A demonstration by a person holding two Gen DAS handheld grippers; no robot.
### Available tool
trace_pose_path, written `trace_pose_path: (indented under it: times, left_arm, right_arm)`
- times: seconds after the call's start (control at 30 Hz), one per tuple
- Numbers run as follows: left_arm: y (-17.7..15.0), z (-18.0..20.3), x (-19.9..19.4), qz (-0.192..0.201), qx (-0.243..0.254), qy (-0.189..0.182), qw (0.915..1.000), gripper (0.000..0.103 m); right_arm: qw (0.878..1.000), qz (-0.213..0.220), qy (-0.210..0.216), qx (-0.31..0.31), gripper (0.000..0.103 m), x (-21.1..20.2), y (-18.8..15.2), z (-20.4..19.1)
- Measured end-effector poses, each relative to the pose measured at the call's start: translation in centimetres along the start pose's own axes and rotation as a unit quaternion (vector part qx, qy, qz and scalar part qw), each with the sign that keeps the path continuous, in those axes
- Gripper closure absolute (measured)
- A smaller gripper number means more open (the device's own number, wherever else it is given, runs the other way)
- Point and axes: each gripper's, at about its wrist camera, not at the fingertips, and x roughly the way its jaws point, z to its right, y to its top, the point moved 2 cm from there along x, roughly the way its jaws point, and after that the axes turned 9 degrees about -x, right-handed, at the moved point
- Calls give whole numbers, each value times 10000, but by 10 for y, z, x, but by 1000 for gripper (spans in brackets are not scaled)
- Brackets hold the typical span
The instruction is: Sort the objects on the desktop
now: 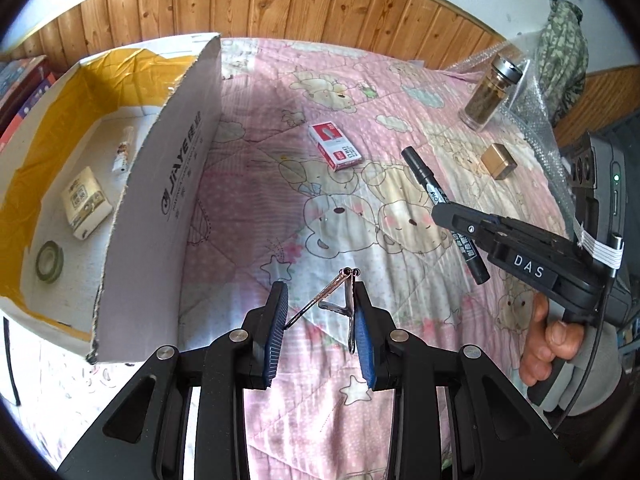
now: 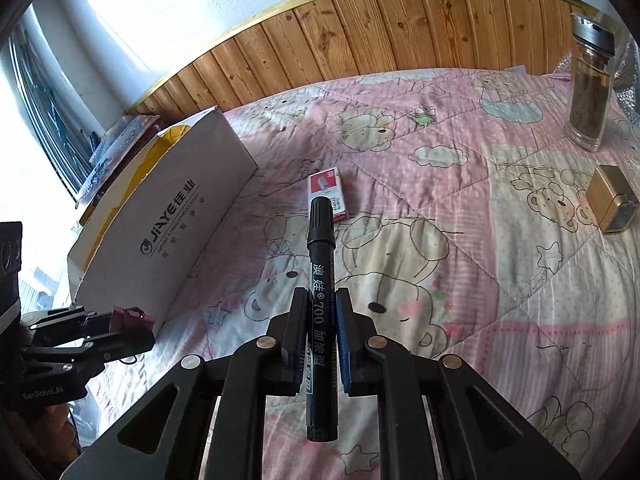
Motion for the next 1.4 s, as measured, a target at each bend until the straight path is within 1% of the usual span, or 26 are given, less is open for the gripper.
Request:
trace_pose_path:
  times: [0.2,0.47,0.77,1.07,1.4]
  left_arm:
    - [-7,-7,-16,91,-57,23,9999,71]
    - [-14,-11,-33,180,-125,-107,9997,71]
    - [-24,-17,-54,271,-222,-266,9990,71]
    - [-29,-30,-74,378,-409,-429,9975,71]
    - [-16,-59,-104,694,-732,-504,9936,71]
  right_arm:
    - [9997,-50,33,-217,88,-5,-9,-29]
    - [9992,-3,92,-385,89,-19,-18,-57]
    - [9968,103,198,-768,88,-35,-19,-98]
    - [9922,217,334,-1185,88,-50,-10,-137]
    - [9848,358,526,-1615,88,-59,10,-176]
